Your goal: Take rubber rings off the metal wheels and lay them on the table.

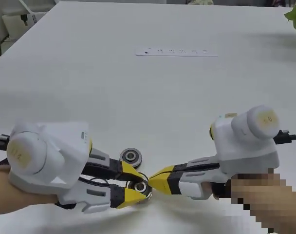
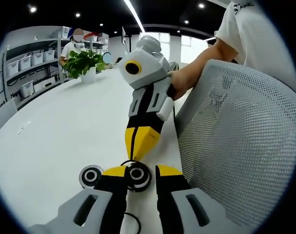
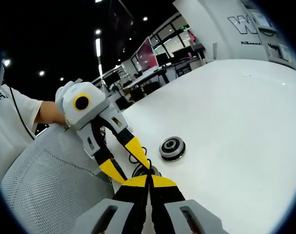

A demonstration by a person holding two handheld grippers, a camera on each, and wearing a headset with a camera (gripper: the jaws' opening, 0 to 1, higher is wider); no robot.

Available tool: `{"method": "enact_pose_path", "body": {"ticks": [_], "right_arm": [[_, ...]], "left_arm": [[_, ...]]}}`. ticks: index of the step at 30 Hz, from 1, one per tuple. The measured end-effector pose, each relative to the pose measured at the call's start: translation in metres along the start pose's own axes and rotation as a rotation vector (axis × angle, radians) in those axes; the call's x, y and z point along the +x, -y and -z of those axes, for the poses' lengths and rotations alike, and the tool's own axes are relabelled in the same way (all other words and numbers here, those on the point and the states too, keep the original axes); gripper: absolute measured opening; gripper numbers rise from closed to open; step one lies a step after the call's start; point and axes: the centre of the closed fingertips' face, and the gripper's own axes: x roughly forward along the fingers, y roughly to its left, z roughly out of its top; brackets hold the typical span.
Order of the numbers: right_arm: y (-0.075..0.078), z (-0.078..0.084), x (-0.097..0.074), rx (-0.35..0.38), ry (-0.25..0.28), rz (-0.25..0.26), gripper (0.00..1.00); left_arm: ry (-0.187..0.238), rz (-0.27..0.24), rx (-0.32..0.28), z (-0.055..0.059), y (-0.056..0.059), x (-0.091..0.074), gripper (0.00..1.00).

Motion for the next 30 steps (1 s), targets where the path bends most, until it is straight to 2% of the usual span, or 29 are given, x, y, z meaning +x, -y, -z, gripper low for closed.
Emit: {"method": "enact_pose_path", "body": {"ticks": [4,9,13,17,22,27,30], "right_arm": [[0.004,-0.001,-0.002,0.001,0.007,0.016,0.00],[0.004,-0.005,-0.007,-0.009,0.016,0.026,0.00],[0.005,-0.007,-0.010,-0.012,0.023,0.029,0.00],[0.004,-0.010,-0.012,-0.018,0.024,0.031,0.00],[0.002,-0.016,-0.015,-0.022,0.040,0.031,0.00],[0.002,-0.021,-0.018,-0.021,0.056,0.034,0.00],[0.000,-0.025,-0.021,-0.022,0.061,0.032,0.00]], "left_arm": [[0.006,0.010,0.016,-0.007,0.002,-0.008,0.30],[0.005,-0.007,0.054,-0.018,-0.002,-0.018,0.45],[0.046,-0.002,0.032,-0.034,-0.002,-0.028,0.62],[0.064,-0.020,0.041,-0.045,-0.006,-0.038,0.70],[0.064,-0.013,0.027,-0.046,-0.006,-0.053,0.77],[0.052,-0.047,0.027,-0.041,-0.006,-0.067,0.84],[0.056,-0.084,0.011,-0.037,-0.008,-0.077,0.87]]}}
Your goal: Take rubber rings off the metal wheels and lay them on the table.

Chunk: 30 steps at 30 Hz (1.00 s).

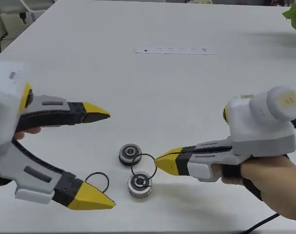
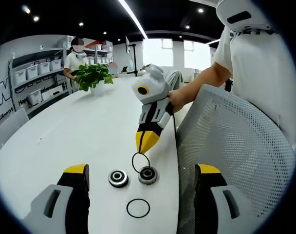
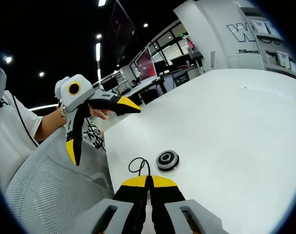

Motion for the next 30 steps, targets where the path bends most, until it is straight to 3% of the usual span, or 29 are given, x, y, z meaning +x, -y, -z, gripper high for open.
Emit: {"method": "enact_pose_path", "body": {"ticks": [17,30], "right_arm": [[-0.018,-0.021,-0.010,-0.092,-0.022,-0.023,0.00],[-0.043,-0.040,-0.006,-0.168,-0.020,-0.092,0.00]], "left_arm": [[0.032,-0.139,-0.097,0.027,-0.002,-0.050,0.98],[0.016,-0.220,-0.169,0.050,0.001,-0.069,0.99]]}}
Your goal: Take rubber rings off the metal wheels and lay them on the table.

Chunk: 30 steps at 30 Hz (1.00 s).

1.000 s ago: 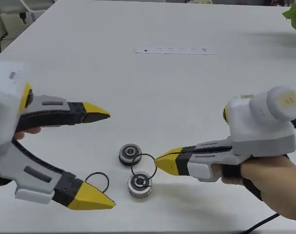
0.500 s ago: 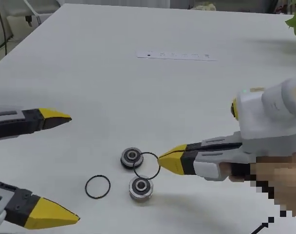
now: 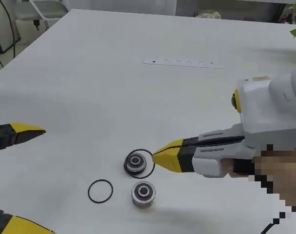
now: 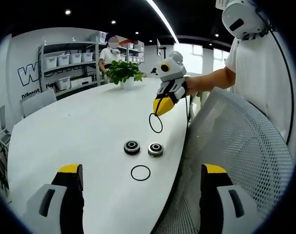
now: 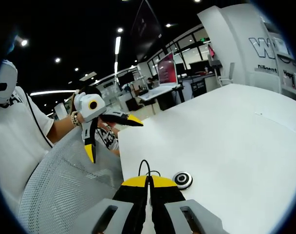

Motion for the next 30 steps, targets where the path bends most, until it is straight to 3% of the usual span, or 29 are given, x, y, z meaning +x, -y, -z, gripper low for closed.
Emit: {"method": "enact_pose_path", "body": {"ticks": [9,19,22,30], "right_arm": [[-0.008,0.001,0.021,-0.027,-0.024,-0.056,0.00],[0.000,0.018,0.053,-0.004,-0.090,-0.077,0.00],[0.004,0.031,0.060,-0.039,-0.149,-0.074,0.00],[0.010,0.043,0.073,-0.056,-0.204,-0.068,0.00]], "left_arm": [[0.025,-0.029,-0.090,0.011,0.006,-0.003,0.99],[0.033,-0.031,-0.093,0.009,0.006,-0.001,0.99],[0.025,-0.030,-0.090,0.011,0.007,-0.001,0.98],[0.012,-0.025,-0.087,0.012,0.008,0.001,0.99]]}}
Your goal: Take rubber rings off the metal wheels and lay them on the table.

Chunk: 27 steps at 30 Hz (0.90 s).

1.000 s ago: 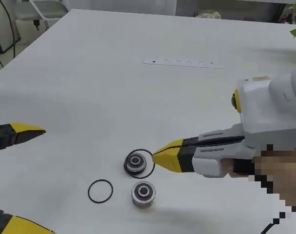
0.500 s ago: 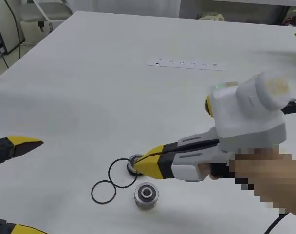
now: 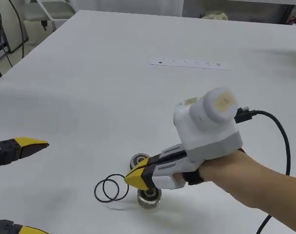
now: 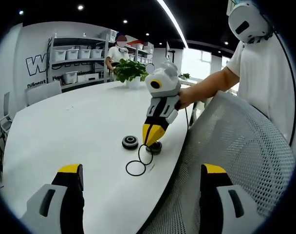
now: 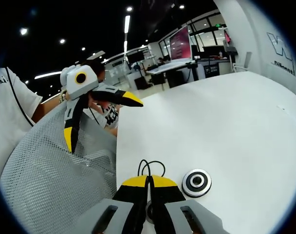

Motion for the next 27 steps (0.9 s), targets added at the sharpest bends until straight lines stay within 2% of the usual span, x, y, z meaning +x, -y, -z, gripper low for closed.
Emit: {"method": "enact_pose_path", "body": {"ticks": [8,16,22,27], "right_arm": [[0.011,0.009,0.010,-0.011,-0.048,0.034,0.00],[0.020,0.012,0.010,-0.001,-0.053,0.069,0.01],[0.024,0.006,0.001,0.009,-0.010,0.089,0.01],[0.028,-0.001,-0.010,-0.011,0.039,0.101,0.03]], "left_arm": [[0.005,0.010,-0.015,0.000,0.001,0.001,0.98],[0.008,0.014,-0.018,-0.001,0.001,0.002,0.96],[0.020,0.015,-0.020,-0.004,0.001,0.002,0.95],[-0.012,0.045,0.011,-0.001,0.005,0.002,0.96]]}}
